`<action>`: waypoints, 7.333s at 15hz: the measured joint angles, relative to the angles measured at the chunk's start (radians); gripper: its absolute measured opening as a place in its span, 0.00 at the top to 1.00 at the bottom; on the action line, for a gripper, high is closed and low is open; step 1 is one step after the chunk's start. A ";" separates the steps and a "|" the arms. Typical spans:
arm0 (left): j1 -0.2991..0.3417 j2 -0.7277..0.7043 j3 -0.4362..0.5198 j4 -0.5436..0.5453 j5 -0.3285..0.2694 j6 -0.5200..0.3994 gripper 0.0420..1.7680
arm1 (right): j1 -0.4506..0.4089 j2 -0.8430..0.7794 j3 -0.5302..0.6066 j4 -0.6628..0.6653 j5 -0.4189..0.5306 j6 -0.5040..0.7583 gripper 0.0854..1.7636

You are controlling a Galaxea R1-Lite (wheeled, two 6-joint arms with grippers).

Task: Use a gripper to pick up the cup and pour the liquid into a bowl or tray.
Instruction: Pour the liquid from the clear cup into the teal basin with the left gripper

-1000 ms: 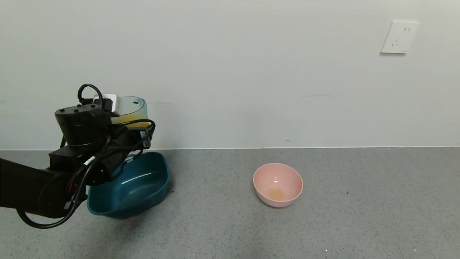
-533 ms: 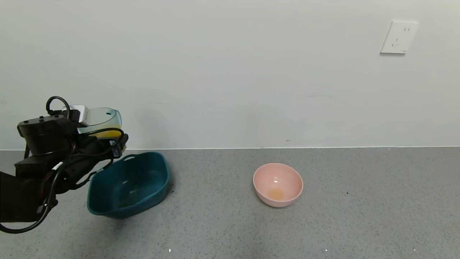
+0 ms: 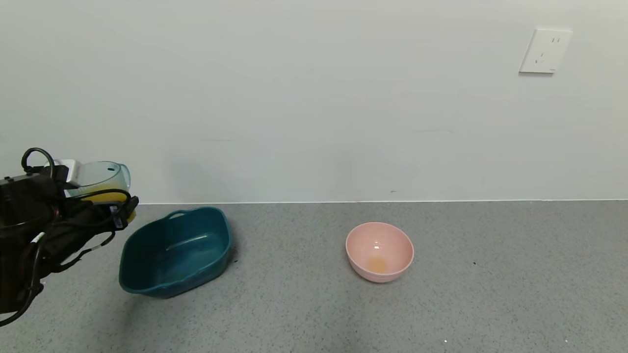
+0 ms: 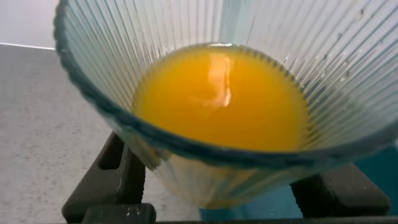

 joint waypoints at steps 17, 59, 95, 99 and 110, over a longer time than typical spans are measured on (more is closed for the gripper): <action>0.003 0.007 0.123 -0.130 -0.057 0.355 0.28 | 0.000 0.000 0.000 0.000 0.000 0.000 0.03; -0.022 0.003 0.149 -0.143 0.000 1.126 0.28 | 0.000 0.000 0.000 0.000 0.000 0.000 0.03; -0.073 -0.043 0.114 -0.173 0.211 1.592 0.28 | 0.000 0.000 0.000 0.000 0.000 0.000 0.03; -0.087 -0.048 0.114 -0.175 0.253 1.626 0.28 | 0.000 0.000 0.000 0.000 0.000 0.000 0.03; -0.105 -0.053 0.115 -0.173 0.304 1.649 0.28 | 0.000 0.000 0.000 0.000 0.000 0.000 0.03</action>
